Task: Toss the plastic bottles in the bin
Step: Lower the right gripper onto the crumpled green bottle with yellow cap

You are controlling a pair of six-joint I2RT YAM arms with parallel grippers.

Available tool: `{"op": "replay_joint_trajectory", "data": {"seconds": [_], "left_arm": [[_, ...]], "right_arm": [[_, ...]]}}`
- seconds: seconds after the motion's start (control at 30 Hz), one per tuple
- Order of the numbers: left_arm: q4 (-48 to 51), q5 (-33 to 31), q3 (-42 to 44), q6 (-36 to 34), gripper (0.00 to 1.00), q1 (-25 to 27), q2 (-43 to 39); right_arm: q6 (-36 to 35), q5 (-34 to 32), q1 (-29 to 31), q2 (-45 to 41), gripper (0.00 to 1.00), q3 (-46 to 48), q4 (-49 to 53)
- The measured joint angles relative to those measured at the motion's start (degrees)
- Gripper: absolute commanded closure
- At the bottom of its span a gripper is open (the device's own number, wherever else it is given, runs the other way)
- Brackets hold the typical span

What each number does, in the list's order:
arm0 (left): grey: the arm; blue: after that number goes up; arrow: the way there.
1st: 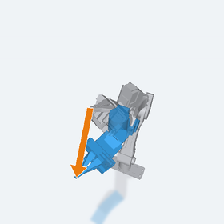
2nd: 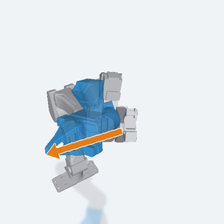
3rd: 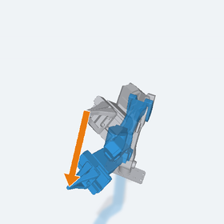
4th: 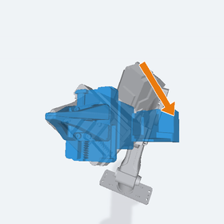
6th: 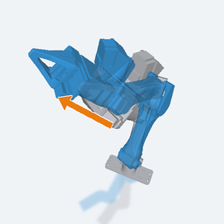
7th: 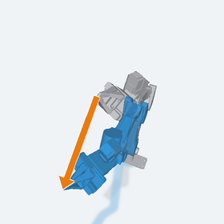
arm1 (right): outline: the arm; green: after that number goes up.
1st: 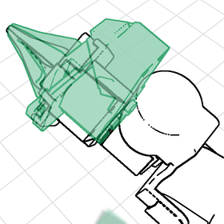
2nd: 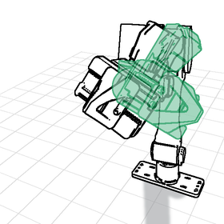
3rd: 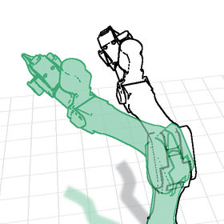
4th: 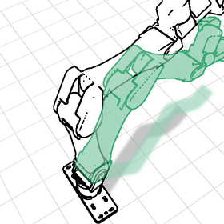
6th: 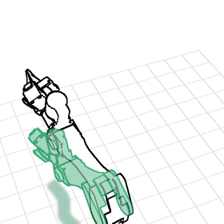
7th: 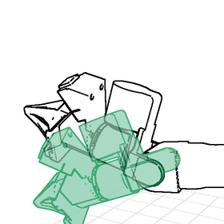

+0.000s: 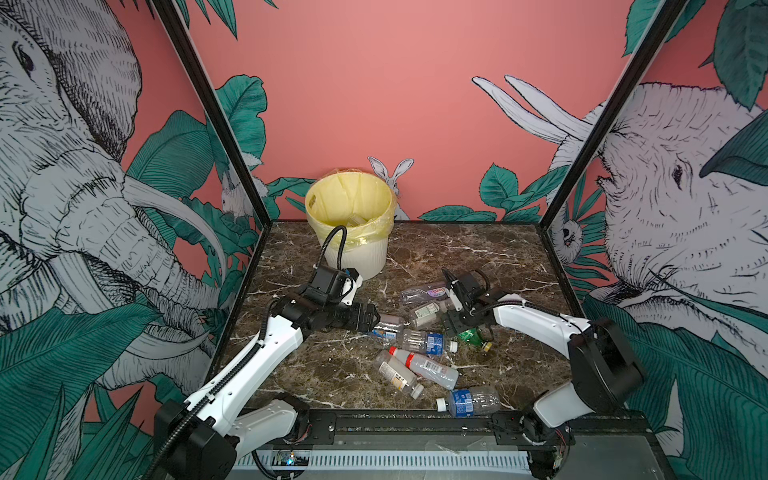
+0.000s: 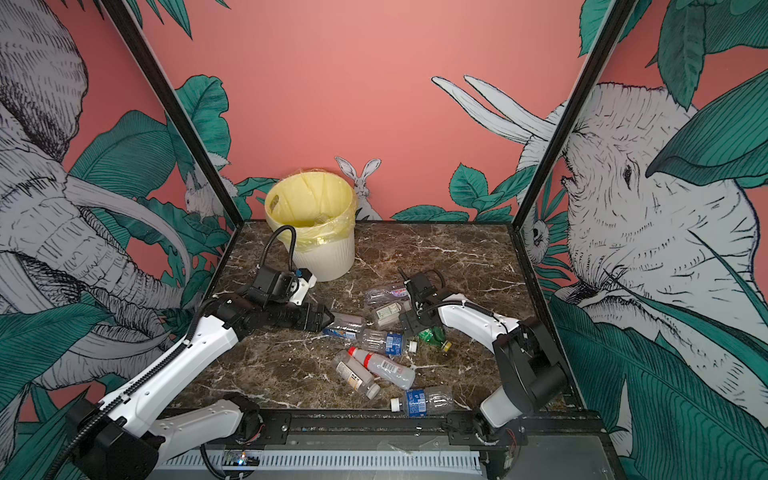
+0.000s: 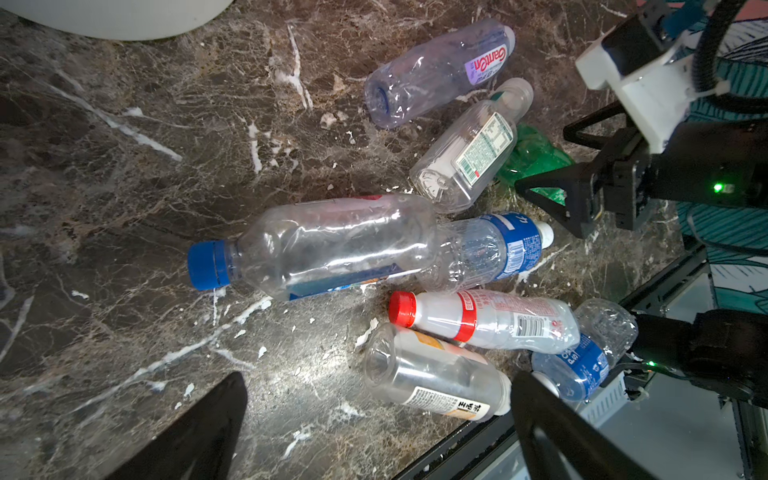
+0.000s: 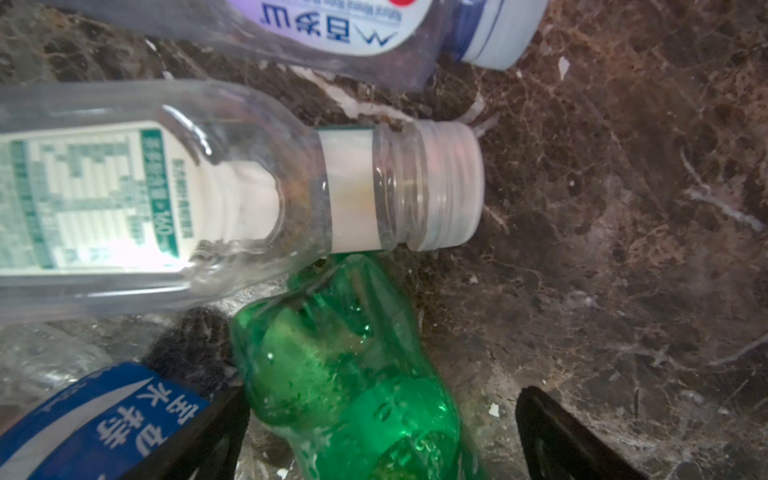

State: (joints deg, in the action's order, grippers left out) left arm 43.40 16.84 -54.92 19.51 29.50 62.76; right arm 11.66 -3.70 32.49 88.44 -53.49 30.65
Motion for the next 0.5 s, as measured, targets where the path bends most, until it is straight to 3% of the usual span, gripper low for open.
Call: {"op": "replay_joint_trajectory", "data": {"seconds": [0.5], "left_arm": [[-0.04, 0.00, 0.00, 0.02, 0.01, 0.00, 1.20]], "right_arm": [[5.64, -0.13, -1.03, -0.28, 0.10, 5.86, -1.60]]}}
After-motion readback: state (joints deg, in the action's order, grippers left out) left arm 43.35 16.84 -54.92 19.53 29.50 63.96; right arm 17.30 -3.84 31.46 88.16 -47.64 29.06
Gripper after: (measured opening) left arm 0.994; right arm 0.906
